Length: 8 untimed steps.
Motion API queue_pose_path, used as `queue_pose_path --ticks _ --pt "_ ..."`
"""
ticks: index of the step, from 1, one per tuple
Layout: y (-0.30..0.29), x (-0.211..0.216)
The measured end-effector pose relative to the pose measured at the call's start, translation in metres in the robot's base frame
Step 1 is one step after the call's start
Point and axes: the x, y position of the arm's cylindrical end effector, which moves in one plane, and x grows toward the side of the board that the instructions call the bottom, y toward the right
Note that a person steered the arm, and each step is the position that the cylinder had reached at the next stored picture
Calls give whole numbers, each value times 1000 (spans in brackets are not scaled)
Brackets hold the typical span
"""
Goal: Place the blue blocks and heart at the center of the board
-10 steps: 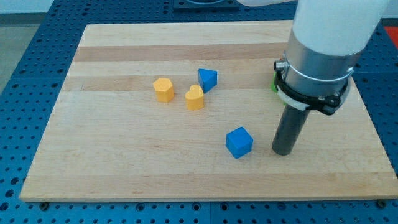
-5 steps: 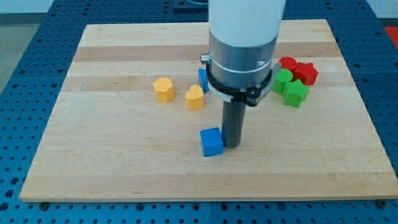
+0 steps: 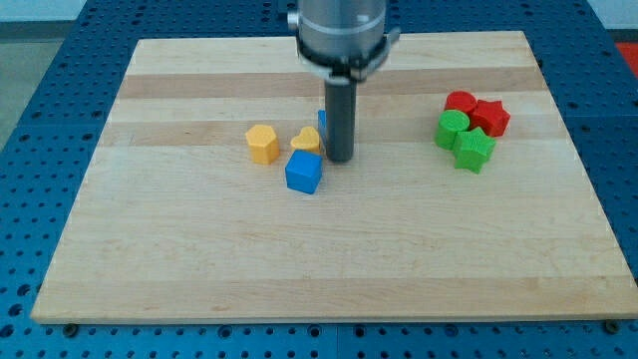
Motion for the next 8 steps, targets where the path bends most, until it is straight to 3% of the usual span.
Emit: queue_pose_path --ticks 1,3,4,5,6,7,8 --pt "0 -2" --pt "0 95" --pt "-25 119" --pt "-67 74" --pt "-71 67" --pt "-48 26" --pt "-46 24"
